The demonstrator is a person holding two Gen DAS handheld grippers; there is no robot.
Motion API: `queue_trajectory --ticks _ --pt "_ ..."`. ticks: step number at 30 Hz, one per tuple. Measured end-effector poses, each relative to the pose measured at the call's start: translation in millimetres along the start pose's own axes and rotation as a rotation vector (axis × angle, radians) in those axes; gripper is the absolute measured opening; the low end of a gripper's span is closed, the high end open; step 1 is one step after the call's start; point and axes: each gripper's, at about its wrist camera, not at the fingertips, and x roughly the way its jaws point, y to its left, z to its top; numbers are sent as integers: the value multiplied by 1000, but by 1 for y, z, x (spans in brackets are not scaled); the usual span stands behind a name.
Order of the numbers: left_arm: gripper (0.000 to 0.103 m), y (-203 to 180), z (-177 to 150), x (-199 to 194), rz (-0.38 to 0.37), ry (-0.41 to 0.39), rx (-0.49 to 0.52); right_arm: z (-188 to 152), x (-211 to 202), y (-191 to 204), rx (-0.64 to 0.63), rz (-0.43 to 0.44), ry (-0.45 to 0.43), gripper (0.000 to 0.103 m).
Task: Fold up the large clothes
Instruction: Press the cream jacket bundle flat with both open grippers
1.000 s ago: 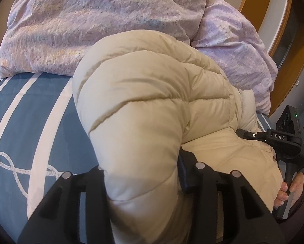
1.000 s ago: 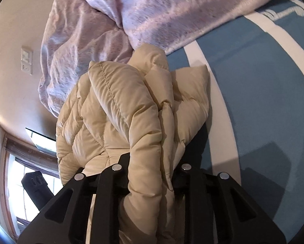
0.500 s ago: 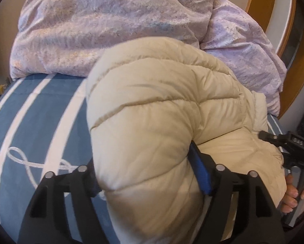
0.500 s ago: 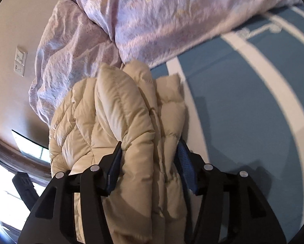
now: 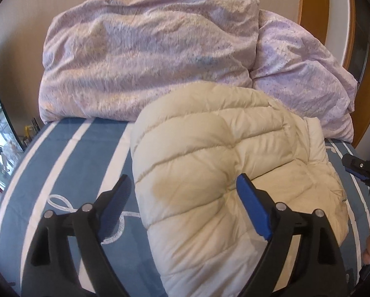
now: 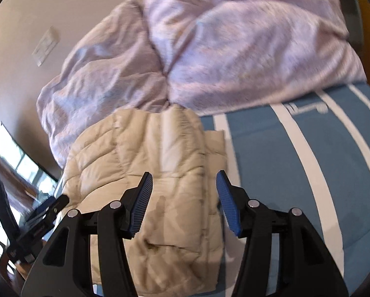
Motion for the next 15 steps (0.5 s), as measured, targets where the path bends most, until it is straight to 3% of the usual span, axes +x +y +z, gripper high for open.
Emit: queue_trajectory --ticks 9,15 --pt "87 -6 -2 24 30 37 13 -6 13 30 -151 14 -14 53" --pt "88 -10 -4 40 41 38 29 -10 27 48 -273 -45 -33 53"
